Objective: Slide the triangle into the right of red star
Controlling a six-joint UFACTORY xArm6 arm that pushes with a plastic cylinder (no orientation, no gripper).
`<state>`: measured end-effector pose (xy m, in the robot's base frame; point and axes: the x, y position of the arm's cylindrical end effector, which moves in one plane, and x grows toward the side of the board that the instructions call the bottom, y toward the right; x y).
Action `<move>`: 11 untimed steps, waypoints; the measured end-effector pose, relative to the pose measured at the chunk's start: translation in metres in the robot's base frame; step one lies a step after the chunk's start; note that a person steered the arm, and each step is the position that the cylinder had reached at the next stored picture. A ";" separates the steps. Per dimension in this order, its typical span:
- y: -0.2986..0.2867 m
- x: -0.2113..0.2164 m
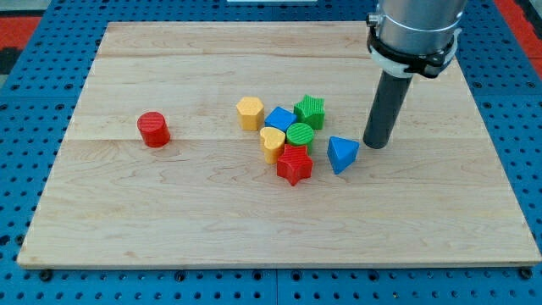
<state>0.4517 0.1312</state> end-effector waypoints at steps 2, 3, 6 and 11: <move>-0.007 0.008; -0.013 0.013; -0.060 0.014; -0.029 -0.108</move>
<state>0.3439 0.1025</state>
